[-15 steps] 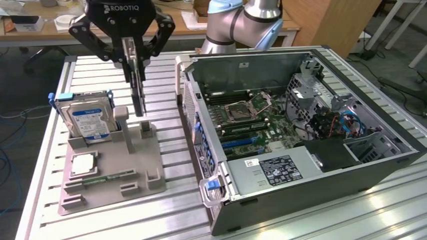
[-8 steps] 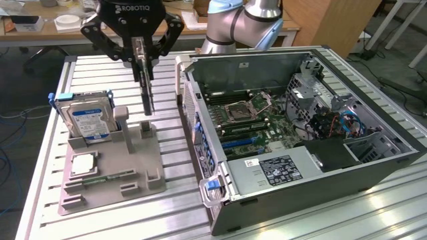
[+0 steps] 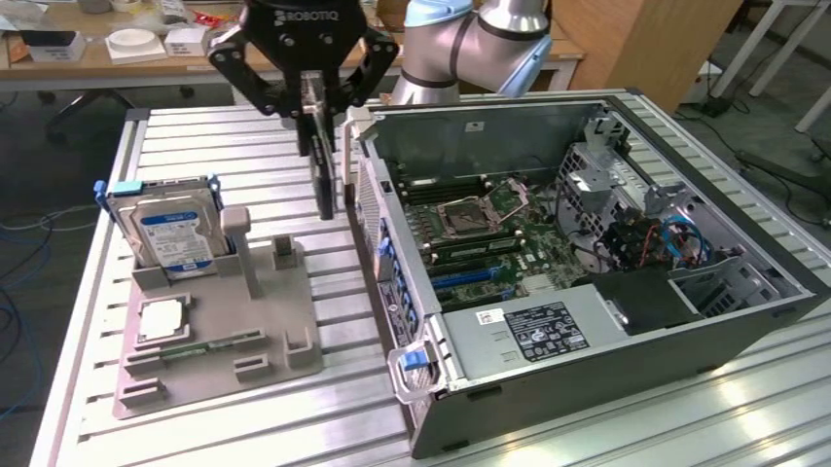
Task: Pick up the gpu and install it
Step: 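Pick up the gpu and move the gpu toward the slot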
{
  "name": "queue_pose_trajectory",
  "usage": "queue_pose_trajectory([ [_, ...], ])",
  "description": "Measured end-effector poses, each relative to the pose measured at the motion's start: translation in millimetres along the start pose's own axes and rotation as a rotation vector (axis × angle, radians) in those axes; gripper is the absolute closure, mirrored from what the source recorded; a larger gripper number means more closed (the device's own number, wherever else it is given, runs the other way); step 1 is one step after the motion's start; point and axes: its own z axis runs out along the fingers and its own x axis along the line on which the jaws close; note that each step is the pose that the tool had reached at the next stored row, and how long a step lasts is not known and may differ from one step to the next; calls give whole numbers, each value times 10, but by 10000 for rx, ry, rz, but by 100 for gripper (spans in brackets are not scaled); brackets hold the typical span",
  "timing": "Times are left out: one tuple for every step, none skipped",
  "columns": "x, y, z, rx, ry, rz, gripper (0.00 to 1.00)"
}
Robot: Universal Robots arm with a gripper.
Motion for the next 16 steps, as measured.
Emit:
queue_pose_trajectory([
  [-39, -1, 1, 0, -1, -1, 74],
  [-76, -1, 2, -1, 0, 0, 74],
  [-113, -2, 2, 0, 0, 0, 74],
  [-146, -3, 3, 0, 0, 0, 74],
  [-179, -4, 3, 1, 0, 1, 74],
  [-211, -5, 4, 0, 0, 0, 74],
  [-242, -5, 5, -1, -1, -1, 74],
  [-274, -6, 5, 0, -1, -1, 74],
  [-302, -6, 6, 0, -1, 0, 74],
  [-329, -7, 7, -1, -1, 0, 74],
  [-359, -8, 7, 0, 0, 0, 74],
  [-387, -8, 7, 0, 0, 1, 74],
  [-415, -9, 8, 0, 0, 0, 74],
  [-442, -9, 8, 0, 0, 0, 74],
  [-470, -10, 9, 0, 0, -1, 74],
  [-497, -11, 9, 0, 0, -1, 74],
])
